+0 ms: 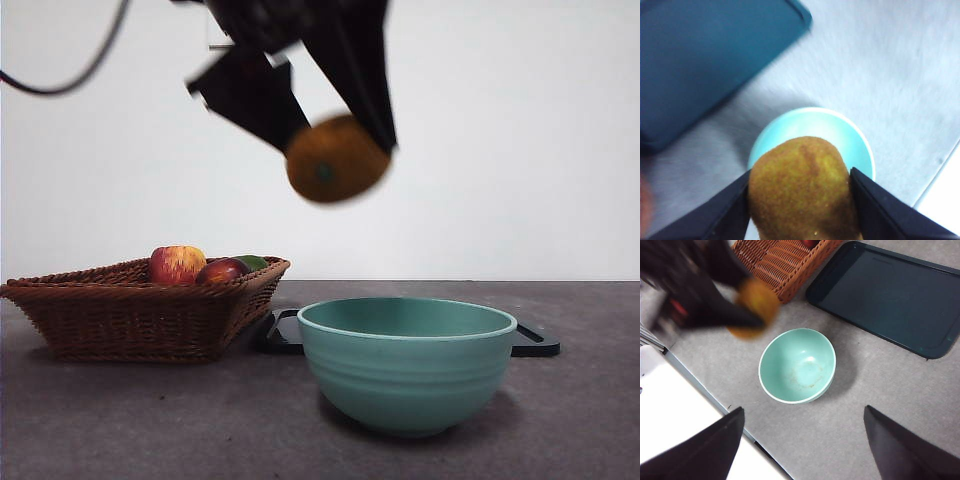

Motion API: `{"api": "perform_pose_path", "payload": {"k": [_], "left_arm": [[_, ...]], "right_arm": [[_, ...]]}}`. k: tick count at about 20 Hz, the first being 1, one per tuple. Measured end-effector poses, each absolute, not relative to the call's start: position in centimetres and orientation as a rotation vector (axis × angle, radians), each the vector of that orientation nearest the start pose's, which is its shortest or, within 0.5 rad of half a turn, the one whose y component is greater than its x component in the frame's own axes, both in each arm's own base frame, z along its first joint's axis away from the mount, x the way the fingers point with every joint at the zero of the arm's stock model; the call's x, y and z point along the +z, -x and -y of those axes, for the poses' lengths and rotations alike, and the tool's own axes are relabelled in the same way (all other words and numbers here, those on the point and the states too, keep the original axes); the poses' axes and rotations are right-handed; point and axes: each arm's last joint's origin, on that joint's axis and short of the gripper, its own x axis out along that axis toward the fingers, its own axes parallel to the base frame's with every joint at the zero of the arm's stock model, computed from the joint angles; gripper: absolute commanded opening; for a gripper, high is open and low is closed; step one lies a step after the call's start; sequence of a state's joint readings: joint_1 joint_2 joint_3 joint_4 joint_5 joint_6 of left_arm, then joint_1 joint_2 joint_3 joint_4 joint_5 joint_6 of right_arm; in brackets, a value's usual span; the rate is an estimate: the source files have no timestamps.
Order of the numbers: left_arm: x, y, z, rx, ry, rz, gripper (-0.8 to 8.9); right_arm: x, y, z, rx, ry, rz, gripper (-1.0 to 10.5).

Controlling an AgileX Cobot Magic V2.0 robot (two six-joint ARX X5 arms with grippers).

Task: Pick up the wifruite, put it on the bowl, pick up the plate, put it on desk

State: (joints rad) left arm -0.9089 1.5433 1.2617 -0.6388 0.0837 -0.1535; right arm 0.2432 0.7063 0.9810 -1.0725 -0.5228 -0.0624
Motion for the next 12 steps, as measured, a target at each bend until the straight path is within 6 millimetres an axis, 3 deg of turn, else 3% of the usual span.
{"api": "perform_pose_path", "payload": {"k": [7,12], "left_arm": [[22.3,-20.6,29.4,-0.860,-0.336,-1.023,2.38],[20.2,-21.1,30.3,-0.860,-0.361,-1.042,2.45]], "right_arm": [[33.3,-9.7,-3.9,0.749,-0.058,-0.786,3.8],[33.3,-9.7,-3.9,0.749,-0.058,-0.786,3.8]]}}
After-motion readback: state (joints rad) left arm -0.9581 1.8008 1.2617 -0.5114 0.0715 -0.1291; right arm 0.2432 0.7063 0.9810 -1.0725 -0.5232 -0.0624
